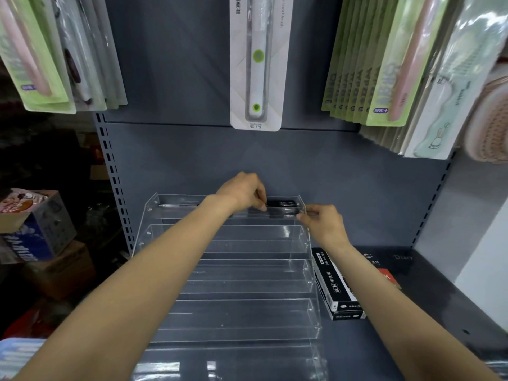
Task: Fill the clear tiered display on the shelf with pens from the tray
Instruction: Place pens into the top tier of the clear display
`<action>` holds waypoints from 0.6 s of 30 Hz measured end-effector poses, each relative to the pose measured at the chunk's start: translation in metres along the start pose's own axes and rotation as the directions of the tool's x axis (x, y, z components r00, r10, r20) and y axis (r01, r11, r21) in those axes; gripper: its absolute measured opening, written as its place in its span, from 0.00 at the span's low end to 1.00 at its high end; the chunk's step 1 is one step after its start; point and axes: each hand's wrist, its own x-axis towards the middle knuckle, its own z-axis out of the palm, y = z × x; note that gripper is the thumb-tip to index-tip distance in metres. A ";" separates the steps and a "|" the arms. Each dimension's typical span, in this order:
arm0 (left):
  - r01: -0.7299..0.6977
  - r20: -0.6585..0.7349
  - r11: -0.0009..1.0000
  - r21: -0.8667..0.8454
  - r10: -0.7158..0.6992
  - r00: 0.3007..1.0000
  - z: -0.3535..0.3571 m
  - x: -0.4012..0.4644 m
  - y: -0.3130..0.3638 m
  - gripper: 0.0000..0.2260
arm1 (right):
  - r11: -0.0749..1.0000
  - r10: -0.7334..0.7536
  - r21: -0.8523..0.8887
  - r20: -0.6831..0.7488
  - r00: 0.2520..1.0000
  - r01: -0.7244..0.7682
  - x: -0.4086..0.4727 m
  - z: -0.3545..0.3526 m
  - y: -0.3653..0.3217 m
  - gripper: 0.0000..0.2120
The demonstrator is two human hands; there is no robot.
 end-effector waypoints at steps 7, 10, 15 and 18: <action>0.031 -0.012 0.994 -0.106 -0.032 0.999 0.003 -0.001 -0.003 0.07 | 1.000 0.006 -0.003 0.006 1.000 -0.006 -0.003 0.000 0.000 0.15; 0.051 -0.035 0.992 -0.114 -0.055 0.998 0.006 0.001 -0.002 0.06 | 1.000 0.005 -0.004 0.003 1.000 -0.005 -0.003 -0.001 -0.001 0.14; 0.071 -0.039 0.986 -0.151 -0.077 0.996 0.007 0.001 -0.001 0.07 | 1.000 0.015 -0.007 0.025 1.000 -0.015 -0.002 -0.001 -0.001 0.15; 0.062 -0.053 0.980 -0.187 -0.073 0.996 0.009 -0.002 -0.002 0.08 | 1.000 -0.004 -0.002 0.029 1.000 0.004 -0.003 -0.003 0.000 0.18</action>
